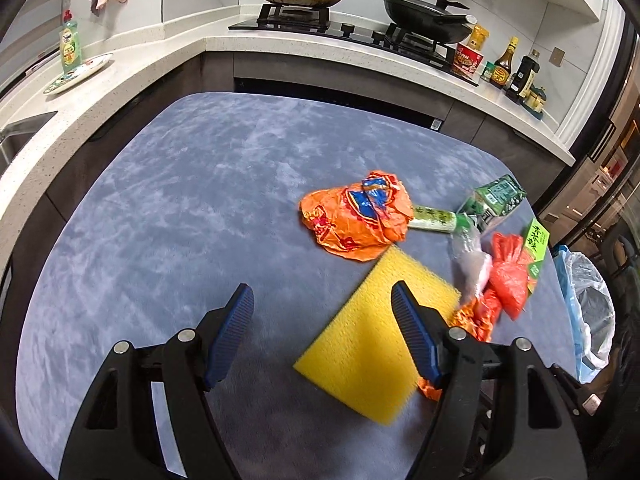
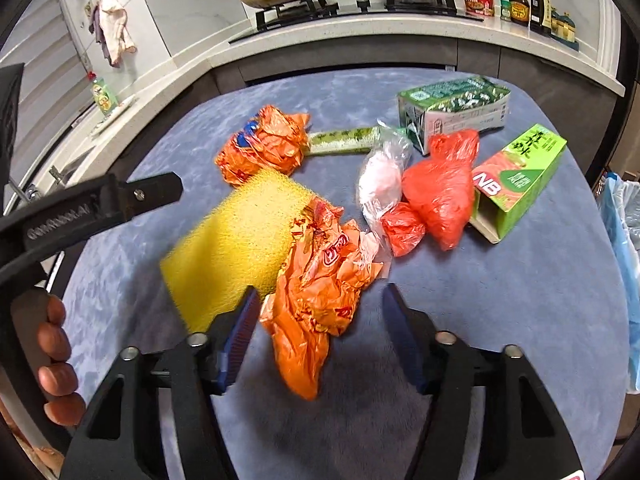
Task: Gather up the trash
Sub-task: 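Grasp the orange-blue wrapper with the left tool while the right tool grasps an orange wrapper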
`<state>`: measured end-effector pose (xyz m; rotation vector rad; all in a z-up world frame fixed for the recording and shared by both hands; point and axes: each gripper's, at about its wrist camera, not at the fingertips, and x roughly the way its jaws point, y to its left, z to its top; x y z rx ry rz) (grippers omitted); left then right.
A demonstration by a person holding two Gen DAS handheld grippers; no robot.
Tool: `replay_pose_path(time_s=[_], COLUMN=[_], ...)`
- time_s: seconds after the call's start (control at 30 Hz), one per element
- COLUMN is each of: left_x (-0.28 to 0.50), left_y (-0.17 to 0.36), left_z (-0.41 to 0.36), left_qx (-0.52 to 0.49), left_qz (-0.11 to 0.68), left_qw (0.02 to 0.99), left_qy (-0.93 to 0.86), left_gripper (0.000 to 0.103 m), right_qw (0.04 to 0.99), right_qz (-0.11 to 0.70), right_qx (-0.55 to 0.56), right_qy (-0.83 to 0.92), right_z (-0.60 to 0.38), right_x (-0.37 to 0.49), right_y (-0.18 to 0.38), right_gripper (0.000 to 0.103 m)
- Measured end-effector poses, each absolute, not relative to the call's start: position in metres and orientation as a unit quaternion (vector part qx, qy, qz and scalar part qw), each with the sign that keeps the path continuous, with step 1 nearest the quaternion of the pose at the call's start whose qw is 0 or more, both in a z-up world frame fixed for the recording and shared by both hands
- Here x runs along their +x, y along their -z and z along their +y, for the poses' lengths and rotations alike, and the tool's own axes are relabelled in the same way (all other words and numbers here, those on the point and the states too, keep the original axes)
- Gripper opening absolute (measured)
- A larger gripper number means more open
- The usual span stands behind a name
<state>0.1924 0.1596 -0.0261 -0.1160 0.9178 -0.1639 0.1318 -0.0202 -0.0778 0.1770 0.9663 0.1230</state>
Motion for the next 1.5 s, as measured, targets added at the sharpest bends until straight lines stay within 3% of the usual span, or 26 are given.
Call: replay_pose_path(time_s=[0.1, 0.2, 0.43, 0.77, 1.0, 1.1, 1.23, 1.5], left_x=[0.199, 0.207, 0.232, 0.278, 0.283, 0.280, 0.276, 0.243], left_y=[0.028, 0.028, 0.030, 0.049, 0.055, 0.053, 0.051, 0.016], left_z=[0.159, 0.156, 0.139, 0.119, 0.113, 0.109, 0.109, 0.119], left_qx=[-0.055, -0.054, -0.046, -0.032, -0.038, -0.032, -0.032, -0.043], left_qz=[0.441, 0.437, 0.426, 0.437, 0.445, 0.443, 0.443, 0.411], left_qw=[0.892, 0.893, 0.898, 0.893, 0.886, 0.887, 0.887, 0.903], left_qy=[0.083, 0.087, 0.104, 0.102, 0.126, 0.130, 0.127, 0.120], left_gripper=[0.071, 0.076, 0.088, 0.088, 0.054, 0.046, 0.041, 0.040], right_qw=[0.875, 0.876, 0.878, 0.879, 0.877, 0.876, 0.877, 0.883], right_qz=[0.472, 0.469, 0.462, 0.458, 0.463, 0.464, 0.463, 0.448], right_qx=[0.089, 0.095, 0.099, 0.109, 0.114, 0.116, 0.120, 0.130], right_qy=[-0.057, -0.061, -0.073, -0.073, -0.061, -0.057, -0.054, -0.044], right_z=[-0.020, -0.021, -0.028, -0.046, -0.054, -0.057, -0.063, -0.080], right_x=[0.138, 0.136, 0.118, 0.096, 0.095, 0.092, 0.090, 0.074], right_y=[0.085, 0.085, 0.072, 0.057, 0.059, 0.060, 0.061, 0.050], right_gripper=[0.037, 0.032, 0.030, 0.030, 0.031, 0.031, 0.031, 0.031])
